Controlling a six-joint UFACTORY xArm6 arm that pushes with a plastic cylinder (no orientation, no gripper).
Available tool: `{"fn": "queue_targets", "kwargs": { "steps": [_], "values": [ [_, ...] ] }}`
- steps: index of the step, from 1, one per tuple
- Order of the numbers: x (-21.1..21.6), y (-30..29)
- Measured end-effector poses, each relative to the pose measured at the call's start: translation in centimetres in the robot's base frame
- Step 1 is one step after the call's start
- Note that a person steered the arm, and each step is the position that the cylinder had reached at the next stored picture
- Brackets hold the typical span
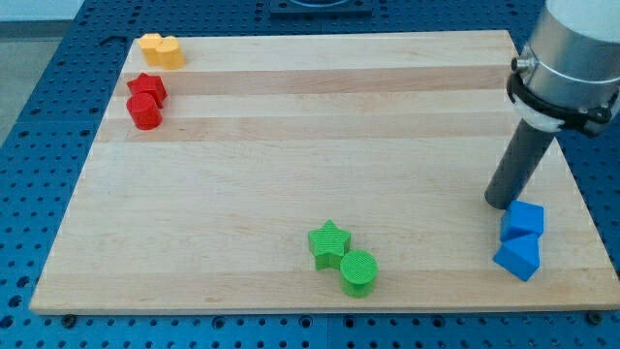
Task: Nudge red star a bit right
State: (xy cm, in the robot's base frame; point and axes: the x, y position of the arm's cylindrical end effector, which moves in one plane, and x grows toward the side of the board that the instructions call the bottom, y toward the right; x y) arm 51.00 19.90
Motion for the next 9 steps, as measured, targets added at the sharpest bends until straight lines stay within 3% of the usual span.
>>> {"fn": "queue_targets", "kwargs": {
  "steps": [4, 7, 9],
  "values": [
    [1.3, 0.0],
    [-9.5, -4.8],
    [-10.0, -6.3]
  ]
}}
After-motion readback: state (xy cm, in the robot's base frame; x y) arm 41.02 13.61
